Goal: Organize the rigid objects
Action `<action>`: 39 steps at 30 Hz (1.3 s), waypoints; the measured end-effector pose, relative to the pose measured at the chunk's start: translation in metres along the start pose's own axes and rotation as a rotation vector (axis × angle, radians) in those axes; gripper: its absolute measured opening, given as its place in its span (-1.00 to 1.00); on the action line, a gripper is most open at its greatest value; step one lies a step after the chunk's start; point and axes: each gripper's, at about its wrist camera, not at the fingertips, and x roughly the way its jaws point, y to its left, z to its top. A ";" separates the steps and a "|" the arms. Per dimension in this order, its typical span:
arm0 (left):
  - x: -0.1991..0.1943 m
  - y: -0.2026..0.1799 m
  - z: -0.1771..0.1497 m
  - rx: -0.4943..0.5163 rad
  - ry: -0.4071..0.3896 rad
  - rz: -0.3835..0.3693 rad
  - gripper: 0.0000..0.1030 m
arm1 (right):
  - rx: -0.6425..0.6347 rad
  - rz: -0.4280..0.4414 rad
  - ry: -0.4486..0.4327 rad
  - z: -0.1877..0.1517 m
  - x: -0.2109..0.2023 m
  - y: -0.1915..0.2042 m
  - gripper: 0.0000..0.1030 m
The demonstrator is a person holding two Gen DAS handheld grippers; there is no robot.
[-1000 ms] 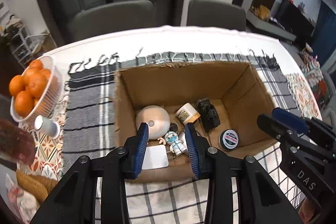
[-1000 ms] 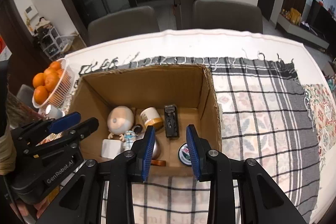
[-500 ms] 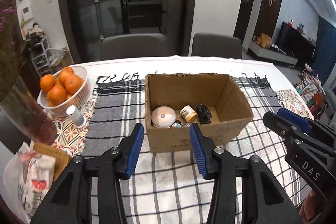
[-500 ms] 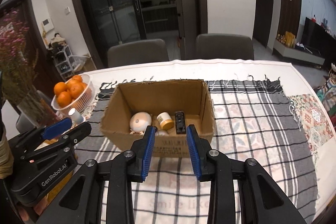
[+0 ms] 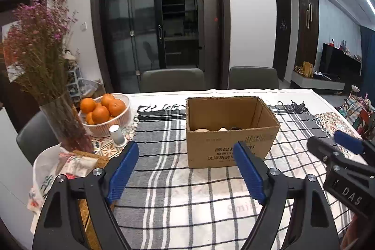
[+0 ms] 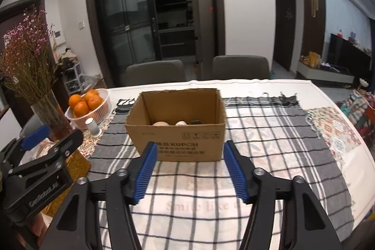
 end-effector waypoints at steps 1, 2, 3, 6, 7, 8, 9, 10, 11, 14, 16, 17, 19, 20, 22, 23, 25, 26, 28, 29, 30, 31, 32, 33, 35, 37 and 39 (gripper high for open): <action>-0.005 0.000 -0.003 0.000 -0.011 0.003 0.72 | 0.004 -0.010 -0.010 -0.003 -0.004 -0.002 0.32; -0.010 0.000 -0.007 -0.002 -0.024 0.008 0.86 | 0.005 -0.027 -0.024 -0.007 -0.010 -0.003 0.39; -0.013 0.001 -0.009 -0.002 -0.031 0.012 0.95 | 0.003 -0.038 -0.030 -0.010 -0.014 -0.002 0.42; -0.026 0.002 -0.016 -0.004 -0.059 0.018 1.00 | -0.003 -0.071 -0.050 -0.017 -0.027 -0.004 0.50; -0.031 0.002 -0.017 -0.006 -0.064 0.020 1.00 | 0.000 -0.080 -0.056 -0.019 -0.031 -0.005 0.51; -0.034 0.002 -0.019 -0.007 -0.070 0.024 1.00 | 0.004 -0.088 -0.064 -0.021 -0.035 -0.006 0.52; -0.036 0.002 -0.020 -0.006 -0.076 0.032 1.00 | 0.009 -0.098 -0.073 -0.022 -0.039 -0.007 0.53; -0.040 0.002 -0.022 0.000 -0.084 0.042 1.00 | 0.012 -0.108 -0.079 -0.022 -0.042 -0.007 0.53; -0.042 0.002 -0.023 0.003 -0.090 0.048 1.00 | 0.010 -0.118 -0.087 -0.024 -0.045 -0.007 0.53; -0.048 0.001 -0.026 0.000 -0.098 0.051 1.00 | 0.004 -0.134 -0.104 -0.028 -0.055 -0.008 0.54; -0.051 0.001 -0.026 -0.005 -0.099 0.042 1.00 | 0.001 -0.131 -0.114 -0.030 -0.060 -0.007 0.54; -0.053 0.001 -0.027 -0.006 -0.101 0.035 1.00 | -0.002 -0.130 -0.119 -0.032 -0.063 -0.006 0.54; -0.056 0.001 -0.029 -0.009 -0.103 0.033 1.00 | -0.001 -0.133 -0.130 -0.033 -0.067 -0.006 0.54; -0.057 0.000 -0.030 -0.011 -0.108 0.031 1.00 | 0.000 -0.132 -0.133 -0.034 -0.068 -0.007 0.54; -0.060 0.001 -0.031 -0.016 -0.114 0.031 1.00 | 0.001 -0.129 -0.138 -0.035 -0.071 -0.007 0.54; -0.062 0.001 -0.032 -0.019 -0.119 0.031 1.00 | 0.002 -0.126 -0.138 -0.036 -0.072 -0.007 0.54; -0.064 0.001 -0.034 -0.020 -0.123 0.036 1.00 | 0.002 -0.121 -0.141 -0.038 -0.074 -0.007 0.54; -0.065 0.000 -0.035 -0.019 -0.123 0.037 1.00 | 0.003 -0.119 -0.141 -0.039 -0.073 -0.007 0.54; -0.066 0.000 -0.036 -0.018 -0.123 0.040 1.00 | 0.005 -0.116 -0.139 -0.041 -0.074 -0.008 0.54; -0.066 0.000 -0.037 -0.018 -0.122 0.039 1.00 | 0.005 -0.115 -0.136 -0.041 -0.074 -0.008 0.54; -0.066 0.000 -0.037 -0.018 -0.120 0.035 1.00 | 0.005 -0.113 -0.136 -0.042 -0.074 -0.008 0.54; -0.066 -0.001 -0.037 -0.020 -0.116 0.029 1.00 | 0.003 -0.114 -0.137 -0.042 -0.074 -0.008 0.54; -0.065 -0.001 -0.037 -0.021 -0.113 0.023 1.00 | 0.004 -0.116 -0.136 -0.043 -0.074 -0.008 0.54; -0.065 -0.001 -0.037 -0.022 -0.111 0.018 1.00 | 0.005 -0.116 -0.138 -0.043 -0.075 -0.008 0.54; -0.064 -0.002 -0.038 -0.020 -0.108 0.017 1.00 | 0.006 -0.118 -0.140 -0.043 -0.076 -0.009 0.54; -0.063 -0.002 -0.039 -0.017 -0.104 0.016 1.00 | 0.008 -0.124 -0.143 -0.044 -0.076 -0.010 0.54; -0.063 -0.002 -0.040 -0.016 -0.104 0.015 1.00 | 0.010 -0.127 -0.144 -0.044 -0.075 -0.011 0.54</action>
